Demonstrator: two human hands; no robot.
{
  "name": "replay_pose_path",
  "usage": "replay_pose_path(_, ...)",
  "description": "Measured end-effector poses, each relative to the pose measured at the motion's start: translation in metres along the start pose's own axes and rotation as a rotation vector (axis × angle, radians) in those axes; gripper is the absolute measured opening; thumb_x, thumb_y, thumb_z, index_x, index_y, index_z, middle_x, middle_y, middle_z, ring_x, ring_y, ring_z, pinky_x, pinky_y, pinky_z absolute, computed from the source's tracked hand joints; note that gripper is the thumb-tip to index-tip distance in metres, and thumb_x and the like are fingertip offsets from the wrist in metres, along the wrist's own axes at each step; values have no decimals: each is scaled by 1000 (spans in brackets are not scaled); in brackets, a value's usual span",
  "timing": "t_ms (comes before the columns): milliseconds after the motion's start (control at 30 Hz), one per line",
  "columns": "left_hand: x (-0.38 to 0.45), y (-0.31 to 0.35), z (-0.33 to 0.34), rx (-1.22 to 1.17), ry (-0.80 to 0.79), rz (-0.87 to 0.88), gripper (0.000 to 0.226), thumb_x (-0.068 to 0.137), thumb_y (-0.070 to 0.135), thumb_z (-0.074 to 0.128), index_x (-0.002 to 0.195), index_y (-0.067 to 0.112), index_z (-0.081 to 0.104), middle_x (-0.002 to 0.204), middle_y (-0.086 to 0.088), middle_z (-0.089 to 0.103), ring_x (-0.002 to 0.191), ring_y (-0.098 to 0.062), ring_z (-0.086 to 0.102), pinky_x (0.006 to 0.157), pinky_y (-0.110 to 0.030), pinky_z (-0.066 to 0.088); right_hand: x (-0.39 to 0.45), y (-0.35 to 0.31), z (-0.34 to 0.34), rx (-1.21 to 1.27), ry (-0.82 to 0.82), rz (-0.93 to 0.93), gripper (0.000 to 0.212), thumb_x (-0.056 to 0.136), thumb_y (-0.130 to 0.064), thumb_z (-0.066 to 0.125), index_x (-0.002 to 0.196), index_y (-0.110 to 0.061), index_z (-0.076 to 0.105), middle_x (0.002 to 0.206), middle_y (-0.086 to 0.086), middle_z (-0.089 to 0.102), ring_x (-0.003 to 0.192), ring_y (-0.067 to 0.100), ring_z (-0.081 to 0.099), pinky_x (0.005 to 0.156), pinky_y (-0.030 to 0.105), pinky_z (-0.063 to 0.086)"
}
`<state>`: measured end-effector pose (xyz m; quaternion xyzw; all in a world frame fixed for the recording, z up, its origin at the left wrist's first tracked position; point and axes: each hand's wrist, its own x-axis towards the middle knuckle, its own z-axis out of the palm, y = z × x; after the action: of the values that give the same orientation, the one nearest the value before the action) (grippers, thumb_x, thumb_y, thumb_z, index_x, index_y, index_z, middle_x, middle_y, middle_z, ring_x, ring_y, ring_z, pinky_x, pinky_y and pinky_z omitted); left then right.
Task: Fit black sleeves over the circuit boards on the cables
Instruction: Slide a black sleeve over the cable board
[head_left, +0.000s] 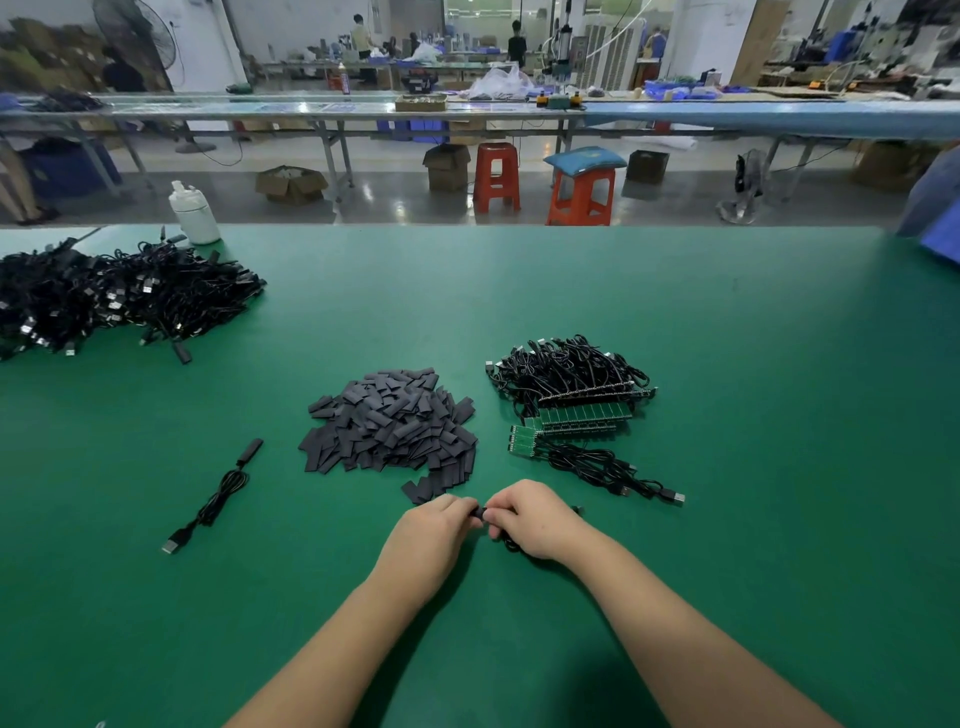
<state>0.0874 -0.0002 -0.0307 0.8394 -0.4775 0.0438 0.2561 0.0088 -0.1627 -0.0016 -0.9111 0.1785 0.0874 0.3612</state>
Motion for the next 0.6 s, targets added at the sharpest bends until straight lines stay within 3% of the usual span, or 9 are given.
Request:
replay_pose_path(200, 0, -3, 3, 88, -80, 38, 19, 97, 26, 58, 110, 14, 65, 96, -4, 65, 83, -27, 63, 68, -39, 48, -2, 0, 1, 3, -19, 28, 36, 98, -32, 54, 64, -28, 66, 61, -13, 65, 53, 9, 52, 50, 22, 42)
replay_pose_path(333, 0, -5, 3, 151, -114, 75, 17, 92, 16, 61, 108, 14, 63, 95, -3, 64, 81, -28, 63, 65, -37, 45, -1, 0, 1, 91, -36, 54, 32, 94, -31, 55, 65, -24, 66, 67, -4, 69, 56, 15, 54, 57, 27, 47)
replay_pose_path(467, 0, -7, 4, 171, -109, 83, 41, 88, 4, 56, 127, 16, 58, 122, -2, 61, 99, -27, 63, 75, -36, 48, -1, -1, -1, 210, -46, 79, 26, 94, -29, 58, 72, -22, 70, 62, -6, 64, 58, 15, 52, 59, 26, 43)
replay_pose_path(533, 1, -3, 4, -23, -8, -34, 56, 90, 2, 54, 143, 16, 46, 142, 1, 51, 113, -20, 59, 91, -32, 49, -1, -4, -1, 385, 9, 96, 20, 94, -24, 60, 82, -16, 74, 62, -6, 64, 64, 16, 55, 64, 27, 44)
replay_pose_path(600, 3, 7, 2, -359, 98, -285, 54, 96, 13, 55, 148, 17, 38, 139, 6, 50, 115, -12, 58, 102, -30, 44, -1, -7, -3, 741, 105, 115, 17, 94, -18, 62, 87, -8, 75, 66, -1, 65, 69, 18, 59, 68, 29, 48)
